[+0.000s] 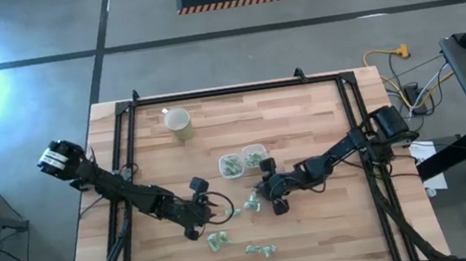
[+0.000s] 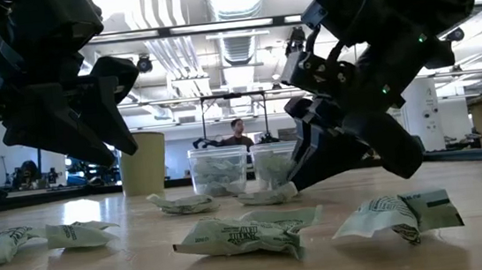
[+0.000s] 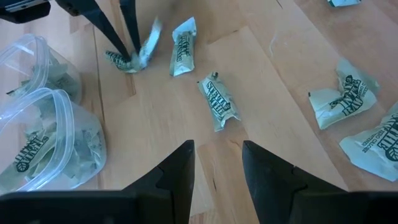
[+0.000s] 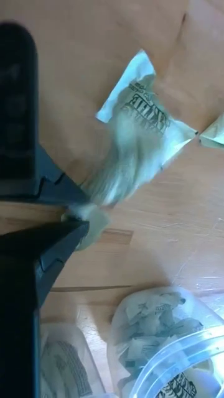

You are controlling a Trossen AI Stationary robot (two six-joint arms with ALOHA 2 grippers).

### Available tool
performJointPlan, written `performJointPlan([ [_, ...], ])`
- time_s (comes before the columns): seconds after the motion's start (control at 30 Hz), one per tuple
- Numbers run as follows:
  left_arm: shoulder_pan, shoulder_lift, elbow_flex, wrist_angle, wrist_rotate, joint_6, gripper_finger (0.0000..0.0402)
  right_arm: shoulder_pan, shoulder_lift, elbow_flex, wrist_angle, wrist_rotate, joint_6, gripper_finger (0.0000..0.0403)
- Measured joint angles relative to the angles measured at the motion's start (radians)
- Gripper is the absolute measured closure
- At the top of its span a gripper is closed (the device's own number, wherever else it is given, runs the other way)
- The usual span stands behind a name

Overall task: Pick and place items into bin
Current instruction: Put the stevia packet into the right transparent bin

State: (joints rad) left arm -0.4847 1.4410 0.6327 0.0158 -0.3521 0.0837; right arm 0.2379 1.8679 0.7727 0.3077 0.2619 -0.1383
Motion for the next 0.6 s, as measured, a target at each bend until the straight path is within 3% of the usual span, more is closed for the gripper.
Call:
performJointPlan([
  [0.13,0.0,0.0,0.0,0.0,0.0,0.0,0.0283,0.004,-0.02,0.0,-0.014,0.0,0.0,0.039],
  [0.43,0.0,0.0,0.0,0.0,0.0,0.0,0.0283,0.048,-0.124,0.0,-0.022,0.005,-0.019,0.0394],
  [0.6,0.0,0.0,0.0,0.001,0.0,0.0,0.0283,0.084,-0.181,0.002,-0.02,0.107,-0.072,0.0394],
])
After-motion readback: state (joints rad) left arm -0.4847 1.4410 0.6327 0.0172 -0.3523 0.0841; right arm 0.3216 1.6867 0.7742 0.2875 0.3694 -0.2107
